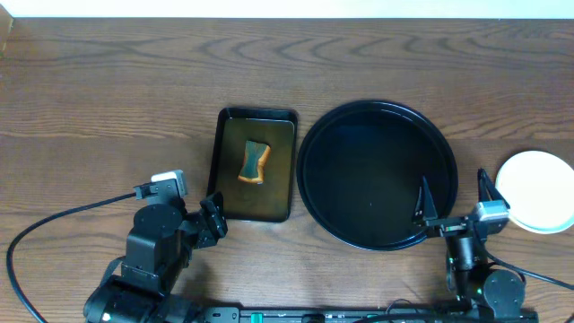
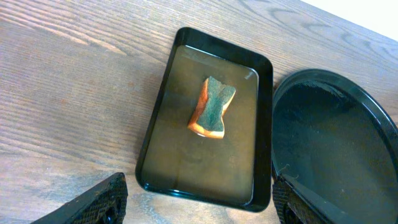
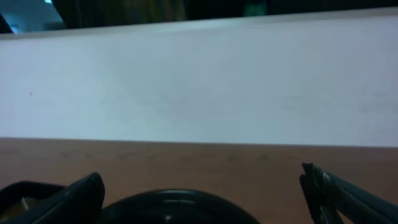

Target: Clean dirty plates on tray and stack at the side

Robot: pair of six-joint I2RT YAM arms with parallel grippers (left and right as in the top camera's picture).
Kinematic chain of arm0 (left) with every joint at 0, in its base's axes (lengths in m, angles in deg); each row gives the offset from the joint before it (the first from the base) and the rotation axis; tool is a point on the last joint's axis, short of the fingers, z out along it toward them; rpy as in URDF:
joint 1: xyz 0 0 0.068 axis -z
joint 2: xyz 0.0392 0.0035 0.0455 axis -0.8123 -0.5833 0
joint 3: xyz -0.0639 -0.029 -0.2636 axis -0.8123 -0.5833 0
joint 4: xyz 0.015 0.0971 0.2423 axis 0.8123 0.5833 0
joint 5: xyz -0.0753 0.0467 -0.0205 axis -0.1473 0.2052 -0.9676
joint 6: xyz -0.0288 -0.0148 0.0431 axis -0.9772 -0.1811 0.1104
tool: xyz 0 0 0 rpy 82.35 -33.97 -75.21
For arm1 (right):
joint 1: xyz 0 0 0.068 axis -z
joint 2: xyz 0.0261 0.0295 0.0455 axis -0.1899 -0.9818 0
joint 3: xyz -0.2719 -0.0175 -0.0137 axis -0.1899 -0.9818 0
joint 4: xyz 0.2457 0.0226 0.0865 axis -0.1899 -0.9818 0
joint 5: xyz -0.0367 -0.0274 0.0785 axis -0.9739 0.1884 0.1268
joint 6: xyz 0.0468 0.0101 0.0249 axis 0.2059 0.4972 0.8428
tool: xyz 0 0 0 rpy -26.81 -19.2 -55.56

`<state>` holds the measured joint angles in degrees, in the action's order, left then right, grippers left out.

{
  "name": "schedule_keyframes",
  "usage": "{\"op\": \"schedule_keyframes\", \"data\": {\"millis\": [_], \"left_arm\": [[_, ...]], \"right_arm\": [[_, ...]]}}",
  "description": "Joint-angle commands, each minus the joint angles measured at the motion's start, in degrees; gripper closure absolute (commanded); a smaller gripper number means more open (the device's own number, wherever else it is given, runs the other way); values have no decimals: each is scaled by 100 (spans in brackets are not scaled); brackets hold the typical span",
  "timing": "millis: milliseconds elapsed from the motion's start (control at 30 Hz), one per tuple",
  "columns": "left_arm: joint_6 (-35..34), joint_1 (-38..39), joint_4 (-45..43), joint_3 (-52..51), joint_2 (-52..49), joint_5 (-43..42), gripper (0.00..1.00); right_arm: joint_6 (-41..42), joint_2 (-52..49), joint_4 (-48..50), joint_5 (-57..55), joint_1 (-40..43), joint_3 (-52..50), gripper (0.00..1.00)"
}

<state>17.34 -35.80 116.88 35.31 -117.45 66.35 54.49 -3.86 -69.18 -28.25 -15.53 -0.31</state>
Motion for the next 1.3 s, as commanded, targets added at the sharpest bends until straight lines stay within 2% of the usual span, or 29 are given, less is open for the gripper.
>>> {"op": "schedule_keyframes", "data": {"millis": [0,133,233,1267], "left_arm": [[96,-20,15,-20,9,33,25],[96,-20,15,-20,9,33,25],[96,-20,15,-20,9,33,25],[133,-20,111,-20,9,42,25]], "right_arm": [[-72,61,184,-96,-11,-275,1],[-114,61,-369,-243,-13,-269,1],[-103,61,-1187,-127,-13,-269,1],[-7,33,-1134,-118,-28,-269,1]]}}
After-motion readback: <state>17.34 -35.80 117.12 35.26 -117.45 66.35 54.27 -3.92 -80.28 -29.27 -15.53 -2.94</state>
